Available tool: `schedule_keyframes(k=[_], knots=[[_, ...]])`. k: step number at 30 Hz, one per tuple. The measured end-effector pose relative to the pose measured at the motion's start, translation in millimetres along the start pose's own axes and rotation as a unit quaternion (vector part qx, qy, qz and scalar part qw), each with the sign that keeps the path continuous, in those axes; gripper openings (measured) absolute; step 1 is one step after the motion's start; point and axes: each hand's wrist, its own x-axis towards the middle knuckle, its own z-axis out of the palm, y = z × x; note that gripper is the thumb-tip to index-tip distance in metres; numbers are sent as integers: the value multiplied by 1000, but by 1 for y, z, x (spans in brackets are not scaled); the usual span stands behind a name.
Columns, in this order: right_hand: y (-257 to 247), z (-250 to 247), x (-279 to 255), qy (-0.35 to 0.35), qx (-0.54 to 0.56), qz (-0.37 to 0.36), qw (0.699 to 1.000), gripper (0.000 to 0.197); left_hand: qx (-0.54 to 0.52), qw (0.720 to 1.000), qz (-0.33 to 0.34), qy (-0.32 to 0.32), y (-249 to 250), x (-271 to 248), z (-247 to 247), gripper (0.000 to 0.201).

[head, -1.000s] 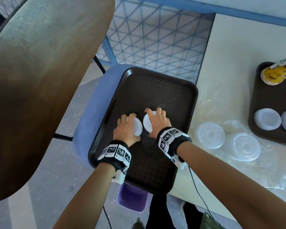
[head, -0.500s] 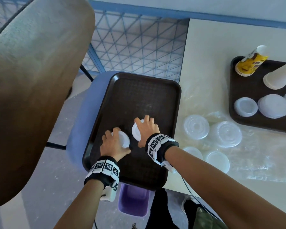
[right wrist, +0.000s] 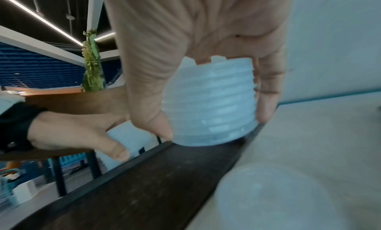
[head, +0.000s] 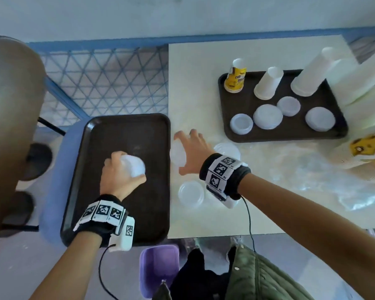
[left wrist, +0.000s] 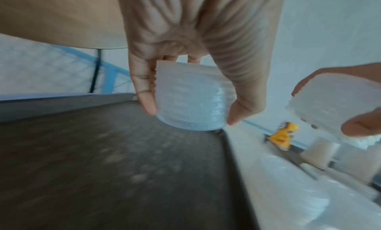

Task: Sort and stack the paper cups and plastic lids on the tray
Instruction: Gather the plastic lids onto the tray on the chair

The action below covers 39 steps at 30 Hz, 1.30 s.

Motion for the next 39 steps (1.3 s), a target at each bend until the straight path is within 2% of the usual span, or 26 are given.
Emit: schedule_keyframes(k=[5,9,13,17,22,27,39], knots=[[102,-31,-48,32,3,76,997,84,7,991,130,-38,102,-8,39,74],[172,-33,-83,7,-16,128,992,83,33,976,187,-102,170,-44,92,79],[218,-26,-103,-14,-39,150,988,82,79,959,217,-165,210,-70,149,81],[242,-16,-109,-33,-51,154,986,83,143,944,213,-205,222,-83,194,78],[252,-1,-104,-63,-56,141,986,85,193,945,173,-198,221,-84,221,80],[257,9,-100,-73,-61,127,987,86,216,945,153,-192,218,-82,230,80],[259,23,-102,-60,-73,152,984,88,227,937,176,-200,213,-82,236,86]])
